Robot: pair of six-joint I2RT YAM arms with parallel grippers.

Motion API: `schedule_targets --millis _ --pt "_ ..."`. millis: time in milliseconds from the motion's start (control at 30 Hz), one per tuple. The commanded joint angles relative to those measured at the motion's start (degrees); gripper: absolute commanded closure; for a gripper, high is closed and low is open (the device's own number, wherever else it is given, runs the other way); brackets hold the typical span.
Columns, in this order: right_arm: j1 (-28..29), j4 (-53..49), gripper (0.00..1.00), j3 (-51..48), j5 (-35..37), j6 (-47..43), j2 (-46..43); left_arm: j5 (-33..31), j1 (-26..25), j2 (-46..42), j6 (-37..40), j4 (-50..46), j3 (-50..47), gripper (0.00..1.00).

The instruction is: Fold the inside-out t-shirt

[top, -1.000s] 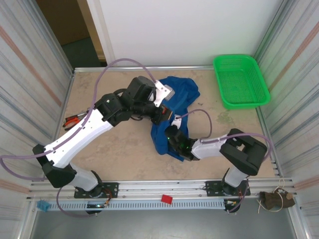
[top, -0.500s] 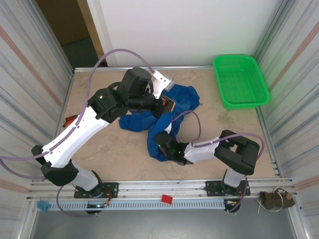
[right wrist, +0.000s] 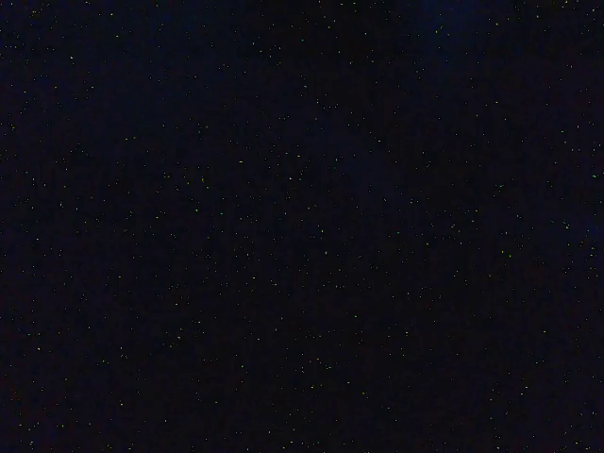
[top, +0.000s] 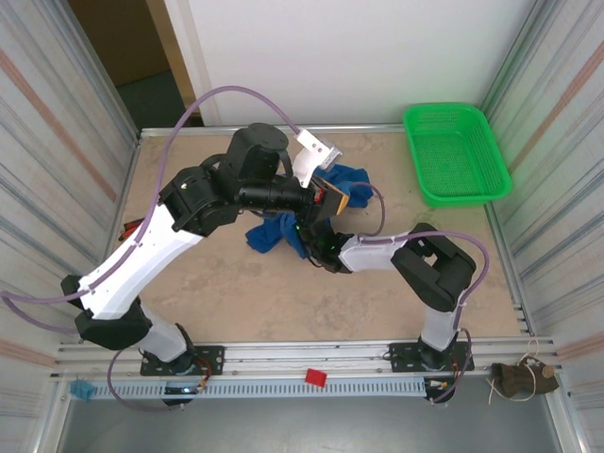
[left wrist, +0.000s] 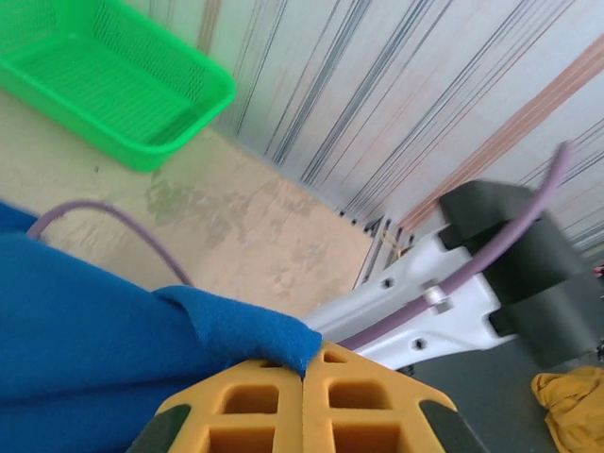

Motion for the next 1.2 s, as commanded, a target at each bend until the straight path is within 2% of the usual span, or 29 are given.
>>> schedule_targets --millis 0,200,400,567,667,800,933,1033,1167 --pt "-2.7 -3.18 0.84 -1.13 -0.11 6.03 0.64 1.75 -0.76 -1.44 -0.26 1.44 1.91 1.0" --pt "-4.73 -0.63 0.82 -6.18 -3.02 4.65 -5.46 -5.83 -0.74 -4.85 -0.01 0.66 -6.12 1.0" --pt "0.17 -3.14 0.82 -11.21 0.1 0.6 -15.97 -11.15 -0.78 -6.77 -1.4 1.19 -13.04 1.0" --pt "3.97 -4.23 0.83 -12.79 4.86 -3.14 -22.89 -9.82 -0.79 -6.26 -1.98 2.41 -14.67 1.0" --pt "3.38 -1.94 0.83 -10.56 3.02 -4.37 -20.35 -8.35 -0.73 -5.67 -2.19 3.89 -14.56 1.0" --pt "1.61 3.03 0.83 -3.67 -0.47 -4.17 -10.95 -5.63 -0.73 -3.78 -2.8 4.73 -12.1 1.0" --pt "-0.05 10.27 0.83 1.53 2.31 -2.52 0.02 -2.73 -0.94 -2.15 -4.41 5.86 -9.84 1.0" --pt "-1.76 7.43 0.85 4.04 7.23 2.6 4.1 -1.3 -1.15 -2.42 -6.16 7.5 -9.34 1.0" --pt "-4.36 2.98 0.83 5.39 7.54 5.9 5.23 0.6 -1.26 -3.58 -8.08 9.88 -9.63 1.0"
